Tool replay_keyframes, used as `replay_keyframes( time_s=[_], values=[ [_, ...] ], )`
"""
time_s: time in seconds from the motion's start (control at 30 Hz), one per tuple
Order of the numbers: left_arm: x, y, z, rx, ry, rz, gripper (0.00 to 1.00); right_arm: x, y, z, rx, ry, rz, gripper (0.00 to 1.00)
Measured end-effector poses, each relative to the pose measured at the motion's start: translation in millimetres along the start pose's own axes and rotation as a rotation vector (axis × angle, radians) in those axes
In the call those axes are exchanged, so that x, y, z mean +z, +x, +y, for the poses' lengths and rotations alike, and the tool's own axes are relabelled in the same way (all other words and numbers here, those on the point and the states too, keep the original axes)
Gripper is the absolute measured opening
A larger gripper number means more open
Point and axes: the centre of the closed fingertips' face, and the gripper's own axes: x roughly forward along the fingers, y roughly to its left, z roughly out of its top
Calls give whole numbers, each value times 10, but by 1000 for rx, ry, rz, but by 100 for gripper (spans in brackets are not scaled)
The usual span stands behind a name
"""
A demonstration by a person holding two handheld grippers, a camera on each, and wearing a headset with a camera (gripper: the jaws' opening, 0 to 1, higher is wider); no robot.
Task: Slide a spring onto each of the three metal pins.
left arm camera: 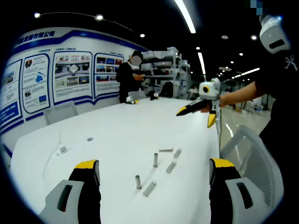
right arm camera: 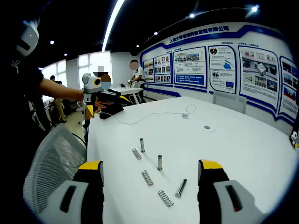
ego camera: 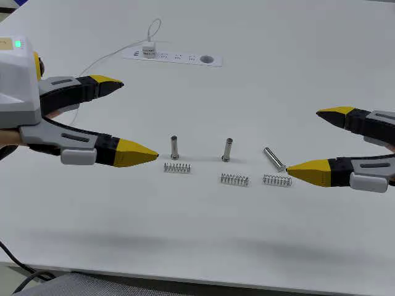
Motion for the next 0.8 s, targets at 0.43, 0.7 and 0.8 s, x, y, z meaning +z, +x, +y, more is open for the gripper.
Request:
replay_keyframes(
  time_s=[0.43,0.7,0.8],
  values=[
    [7,-41,11,31,-16,-20,99,47,-36,-36,-4,6,-5,83],
    [-26,22,-49,22,-5,-4,100,-26,-63,-56,-15,21,3,83],
    [-25,45,-63,18,8,1,100,-43,-66,-55,-17,25,3,83]
  ],
)
